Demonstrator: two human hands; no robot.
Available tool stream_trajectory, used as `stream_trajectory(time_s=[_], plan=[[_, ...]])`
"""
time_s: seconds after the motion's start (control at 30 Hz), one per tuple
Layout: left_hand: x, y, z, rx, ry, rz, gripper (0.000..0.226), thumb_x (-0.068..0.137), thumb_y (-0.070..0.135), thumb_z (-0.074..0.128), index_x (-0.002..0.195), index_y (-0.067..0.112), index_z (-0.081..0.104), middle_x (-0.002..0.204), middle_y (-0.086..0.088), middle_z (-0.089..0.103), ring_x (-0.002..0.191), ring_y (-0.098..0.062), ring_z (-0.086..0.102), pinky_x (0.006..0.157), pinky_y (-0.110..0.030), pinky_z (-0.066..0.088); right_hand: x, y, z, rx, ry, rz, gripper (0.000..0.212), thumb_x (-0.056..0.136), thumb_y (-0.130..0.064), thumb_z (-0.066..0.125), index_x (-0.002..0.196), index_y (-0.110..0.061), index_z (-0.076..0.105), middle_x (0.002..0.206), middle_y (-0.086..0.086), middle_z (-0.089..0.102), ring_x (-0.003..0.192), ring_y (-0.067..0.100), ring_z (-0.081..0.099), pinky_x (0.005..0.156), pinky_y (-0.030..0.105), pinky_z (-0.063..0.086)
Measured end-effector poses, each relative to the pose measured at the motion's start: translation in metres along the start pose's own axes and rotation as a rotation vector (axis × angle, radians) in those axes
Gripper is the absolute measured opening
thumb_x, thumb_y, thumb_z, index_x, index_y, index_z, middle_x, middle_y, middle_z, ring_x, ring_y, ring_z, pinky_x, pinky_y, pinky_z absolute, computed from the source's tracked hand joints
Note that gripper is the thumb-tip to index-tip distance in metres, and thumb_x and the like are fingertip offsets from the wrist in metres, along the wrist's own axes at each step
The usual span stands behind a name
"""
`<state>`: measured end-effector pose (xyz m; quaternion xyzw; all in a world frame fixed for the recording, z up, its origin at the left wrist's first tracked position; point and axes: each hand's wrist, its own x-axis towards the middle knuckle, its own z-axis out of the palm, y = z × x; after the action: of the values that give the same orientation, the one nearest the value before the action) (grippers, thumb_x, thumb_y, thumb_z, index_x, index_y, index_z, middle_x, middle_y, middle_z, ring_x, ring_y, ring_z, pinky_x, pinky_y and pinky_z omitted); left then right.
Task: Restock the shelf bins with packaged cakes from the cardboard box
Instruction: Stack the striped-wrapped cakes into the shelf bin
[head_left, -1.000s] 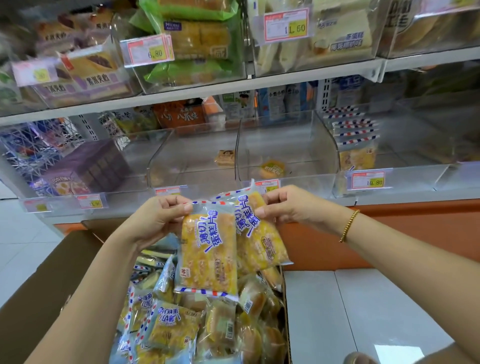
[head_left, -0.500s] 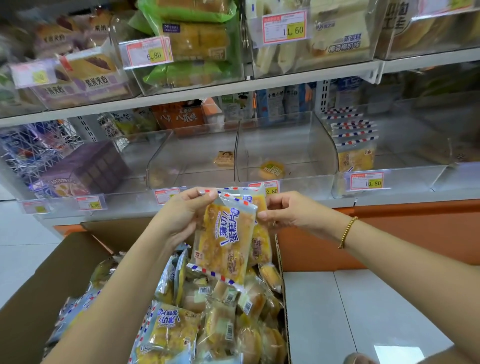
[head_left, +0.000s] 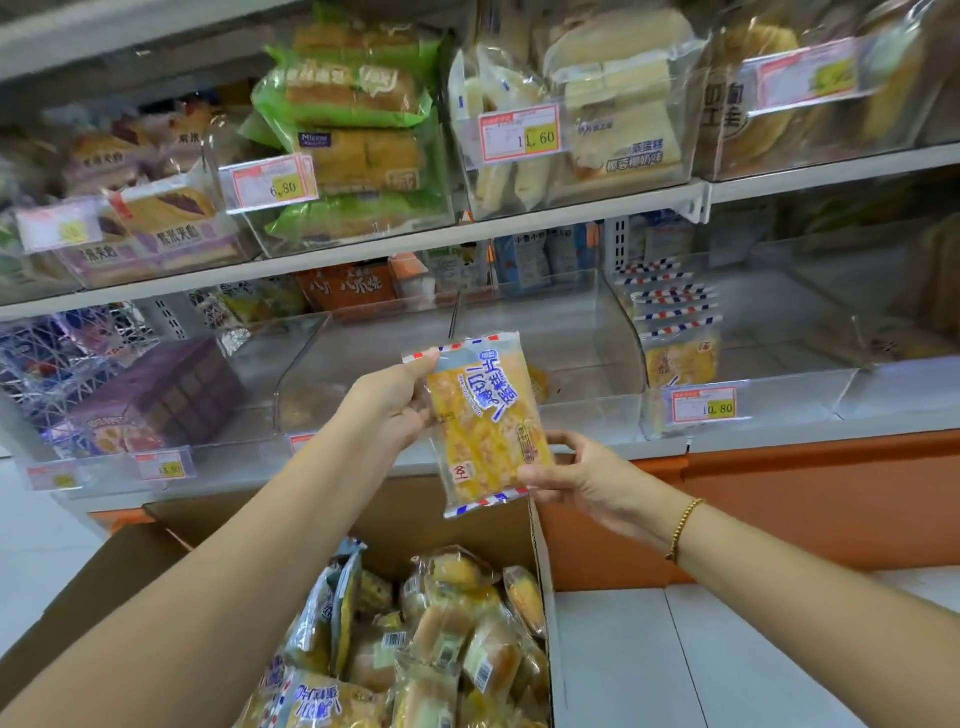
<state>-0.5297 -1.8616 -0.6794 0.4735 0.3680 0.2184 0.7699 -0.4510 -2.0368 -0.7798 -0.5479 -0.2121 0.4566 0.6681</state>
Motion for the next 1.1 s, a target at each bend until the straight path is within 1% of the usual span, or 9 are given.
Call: stream_trajectory(time_s=[0.1,0.27,0.4,0.53,0.63,0.77,0.9,1.0,1.1], plan=[[-0.006,-0.005,0.003,0.087,-0.014,0.059,0.006,0.089,0.004,0.064,0.086,0.003,0.060,0.064,-0.007,0.066,0.069,-0.017,0.063,0.067,-0.037,0.059,-0.005,-0.006,-0.009,0.058,0.030,-0.027,0.052,0.071,-0.003,0.075,0.118,-0.006,0.052,0.106,0.014,0.068,0.082,0.017,0.069,0.058,0.018,0.051],[-0.020,0.005,-0.013,0.702,-0.353,0.093,0.005,0.087,0.012,0.065,0.091,0.012,0.067,0.086,-0.005,0.072,0.074,-0.015,0.066,0.073,-0.028,0.057,-0.016,-0.025,-0.038,0.054,0.055,-0.091,0.040,0.067,-0.008,0.073,0.105,-0.009,0.063,0.094,0.006,0.072,0.080,0.016,0.069,0.071,0.028,0.057],[-0.040,-0.014,-0.008,0.991,-0.582,-0.051,0.014,0.093,0.012,0.056,0.080,0.006,0.057,0.047,0.011,0.059,0.043,0.005,0.054,0.049,-0.006,0.042,-0.025,-0.038,-0.065,0.123,0.166,-0.024,0.047,0.061,-0.019,0.081,0.104,-0.005,0.067,0.090,0.008,0.072,0.079,0.020,0.061,0.081,0.034,0.056],[-0.028,-0.059,0.000,0.607,-0.483,-0.138,0.009,0.093,0.005,0.055,0.090,-0.001,0.061,0.073,-0.005,0.068,0.046,-0.003,0.061,0.042,-0.011,0.046,-0.039,-0.040,-0.083,0.143,0.208,0.046,0.047,0.043,-0.043,0.092,0.076,-0.013,0.077,0.078,0.006,0.060,0.067,0.016,0.055,0.061,0.025,0.054],[-0.016,-0.087,0.005,0.292,-0.431,-0.211,0.009,0.090,-0.004,0.055,0.091,-0.004,0.064,0.074,-0.010,0.072,0.052,-0.012,0.066,0.047,-0.018,0.054,-0.062,-0.049,-0.097,0.064,0.057,0.117,0.061,0.063,-0.048,0.083,0.109,-0.011,0.067,0.105,0.013,0.062,0.096,0.027,0.064,0.073,0.033,0.058],[-0.011,-0.113,0.025,0.402,-0.517,-0.112,0.010,0.088,0.008,0.061,0.093,0.006,0.070,0.091,-0.009,0.073,0.076,-0.015,0.066,0.069,-0.025,0.056,-0.083,-0.059,-0.114,-0.023,0.088,0.149,0.061,0.068,-0.022,0.079,0.122,-0.005,0.058,0.120,0.017,0.065,0.098,0.029,0.066,0.078,0.037,0.059],[-0.009,-0.123,0.063,0.474,-0.554,-0.024,0.017,0.086,0.012,0.067,0.097,-0.001,0.067,0.080,-0.008,0.067,0.062,-0.011,0.062,0.064,-0.022,0.054,-0.091,-0.084,-0.135,-0.224,0.269,0.083,0.049,0.069,0.000,0.073,0.115,-0.007,0.060,0.110,0.014,0.071,0.096,0.027,0.065,0.096,0.042,0.048],[-0.003,-0.117,0.104,0.436,-0.566,0.066,0.004,0.083,0.009,0.070,0.083,0.007,0.066,0.068,0.005,0.065,0.060,-0.008,0.061,0.072,-0.023,0.056,-0.094,-0.121,-0.153,-0.494,0.391,-0.094,0.037,0.076,0.009,0.070,0.105,-0.012,0.062,0.098,0.013,0.071,0.085,0.024,0.067,0.077,0.038,0.051],[0.016,-0.102,0.141,0.585,-0.504,0.270,0.042,0.081,0.025,0.075,0.119,0.008,0.064,0.102,0.003,0.070,0.094,-0.011,0.065,0.085,-0.026,0.053,-0.093,-0.161,-0.166,-0.647,0.464,-0.316,0.043,0.075,0.009,0.071,0.105,-0.018,0.058,0.098,0.011,0.073,0.091,0.026,0.070,0.080,0.042,0.055]])
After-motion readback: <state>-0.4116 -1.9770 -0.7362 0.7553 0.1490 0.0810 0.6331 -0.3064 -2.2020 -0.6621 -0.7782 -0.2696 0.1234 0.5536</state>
